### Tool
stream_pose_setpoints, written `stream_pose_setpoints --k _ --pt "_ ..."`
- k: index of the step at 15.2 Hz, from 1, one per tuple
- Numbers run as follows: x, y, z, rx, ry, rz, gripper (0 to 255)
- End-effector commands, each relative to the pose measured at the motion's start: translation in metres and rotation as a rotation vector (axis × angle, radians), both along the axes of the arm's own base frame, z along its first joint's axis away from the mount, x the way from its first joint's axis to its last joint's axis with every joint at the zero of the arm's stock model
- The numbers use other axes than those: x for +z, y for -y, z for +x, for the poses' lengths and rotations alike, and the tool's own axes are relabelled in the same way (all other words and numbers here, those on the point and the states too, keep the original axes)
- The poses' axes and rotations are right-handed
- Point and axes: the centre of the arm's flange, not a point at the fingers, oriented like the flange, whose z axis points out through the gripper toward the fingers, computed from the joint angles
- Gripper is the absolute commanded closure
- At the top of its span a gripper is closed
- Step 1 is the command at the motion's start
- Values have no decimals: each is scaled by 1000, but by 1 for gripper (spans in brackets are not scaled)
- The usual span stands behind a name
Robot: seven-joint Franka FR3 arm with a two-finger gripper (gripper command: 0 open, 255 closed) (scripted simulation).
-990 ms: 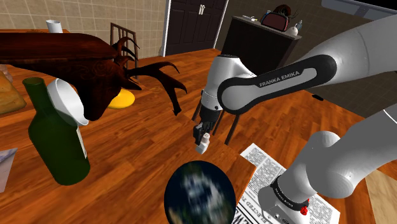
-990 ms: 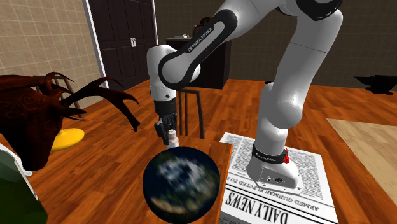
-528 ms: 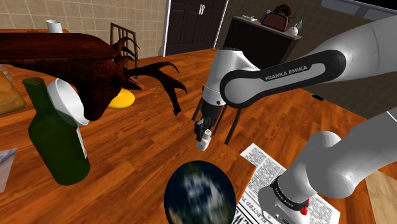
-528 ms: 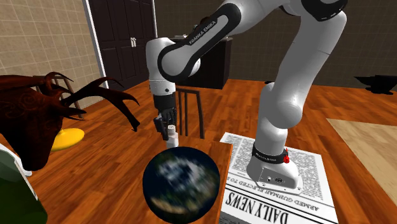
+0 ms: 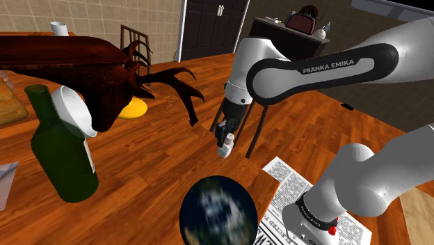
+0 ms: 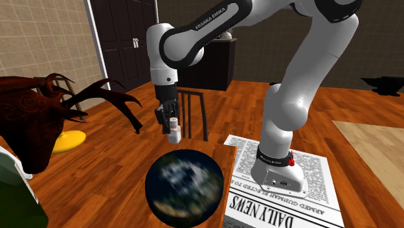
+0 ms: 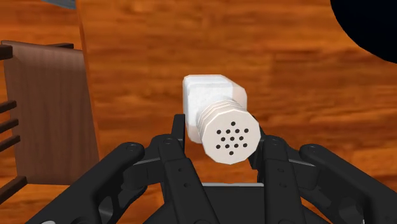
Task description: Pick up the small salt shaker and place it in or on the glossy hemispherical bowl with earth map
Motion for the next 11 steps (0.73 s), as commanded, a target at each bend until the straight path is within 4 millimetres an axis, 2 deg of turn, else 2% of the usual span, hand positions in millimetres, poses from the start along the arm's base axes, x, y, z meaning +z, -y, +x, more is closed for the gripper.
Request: stream_pose_setpoints --k 1,11 --pt "11 1 0 0 0 0 255" --pt "64 1 0 0 0 0 255"
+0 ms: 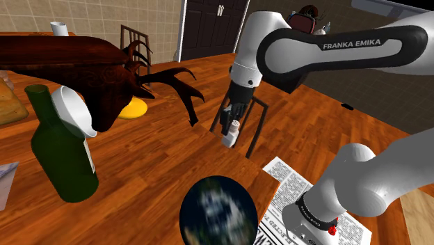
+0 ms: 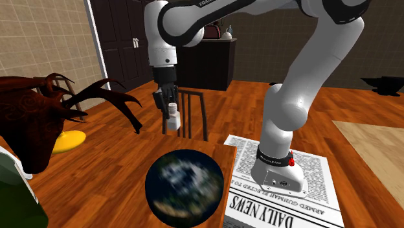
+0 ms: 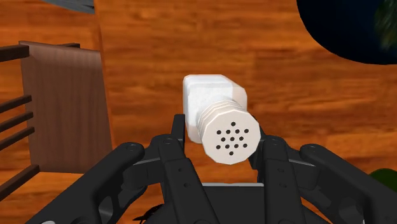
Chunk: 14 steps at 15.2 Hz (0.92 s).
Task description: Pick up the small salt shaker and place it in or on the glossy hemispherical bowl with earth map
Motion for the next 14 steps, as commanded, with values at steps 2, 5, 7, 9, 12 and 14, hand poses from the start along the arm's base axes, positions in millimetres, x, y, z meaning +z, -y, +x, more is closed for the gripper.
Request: stream_pose_setpoints --k 2,5,7,9,12,14 --pt "17 0 0 0 0 0 255" --pt "32 0 0 0 0 0 255" --pt "43 0 0 0 0 0 255" --pt "54 0 0 0 0 0 255" --pt "69 0 0 0 0 0 255" --pt "80 0 0 0 0 0 255"
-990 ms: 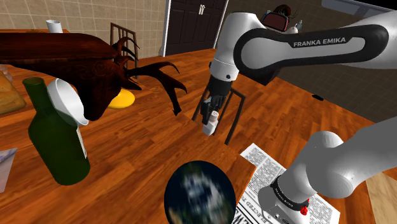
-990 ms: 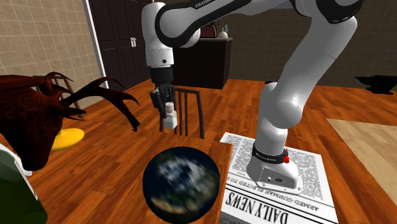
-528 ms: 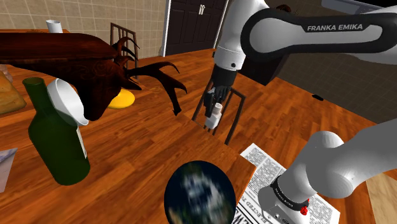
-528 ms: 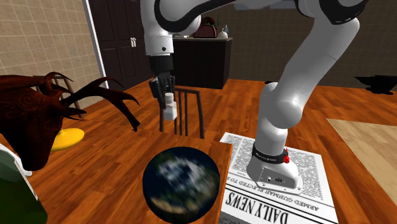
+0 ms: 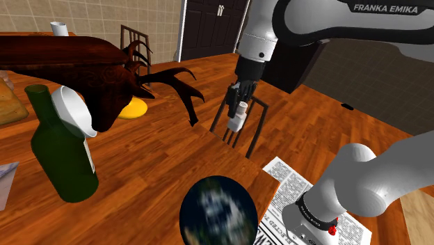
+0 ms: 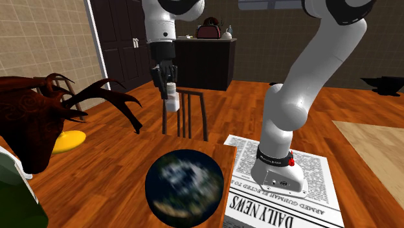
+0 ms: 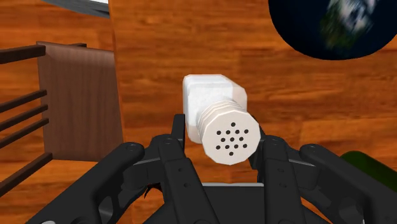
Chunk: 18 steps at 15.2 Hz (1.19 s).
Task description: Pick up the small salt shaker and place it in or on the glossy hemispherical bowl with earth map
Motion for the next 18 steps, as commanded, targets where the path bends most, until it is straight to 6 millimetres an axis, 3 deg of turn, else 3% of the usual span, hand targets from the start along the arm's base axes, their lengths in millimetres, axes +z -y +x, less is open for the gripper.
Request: stream_pose_setpoints --k 1,4,18 --pt "12 0 0 0 0 0 255" --pt "28 0 0 0 0 0 255" --pt "41 -150 -108 0 0 0 255"
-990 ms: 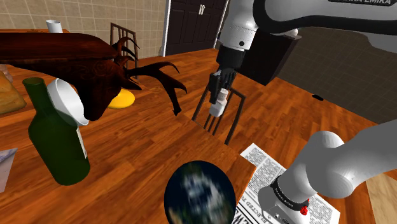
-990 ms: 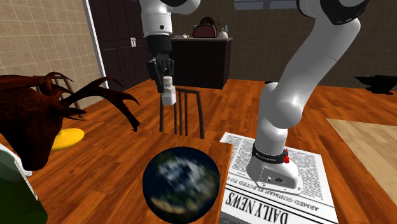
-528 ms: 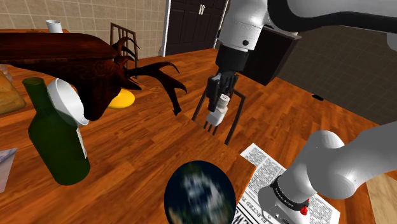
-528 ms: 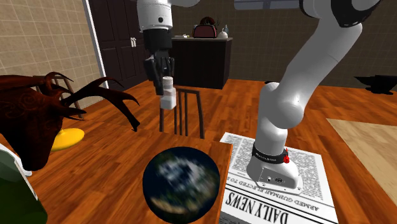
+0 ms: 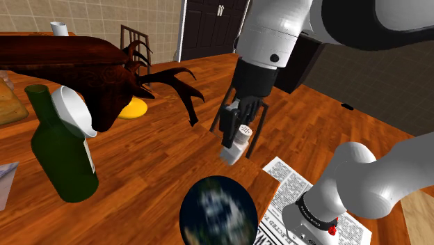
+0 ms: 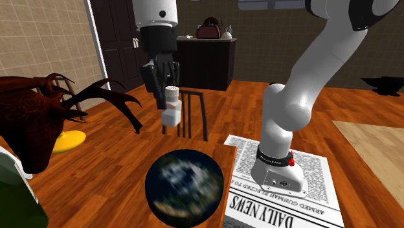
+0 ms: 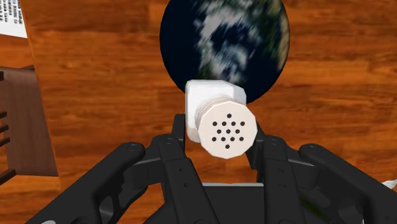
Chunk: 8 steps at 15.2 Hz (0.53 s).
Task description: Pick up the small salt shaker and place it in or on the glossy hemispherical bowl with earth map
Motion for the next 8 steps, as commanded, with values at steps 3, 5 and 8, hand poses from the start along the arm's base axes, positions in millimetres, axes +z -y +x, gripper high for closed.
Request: stream_pose_setpoints --k 3,5,8 --pt "-7 -21 -17 -1 0 1 255" --pt "-18 -21 -17 -1 0 1 255" --pt "-33 -21 -17 -1 0 1 255"
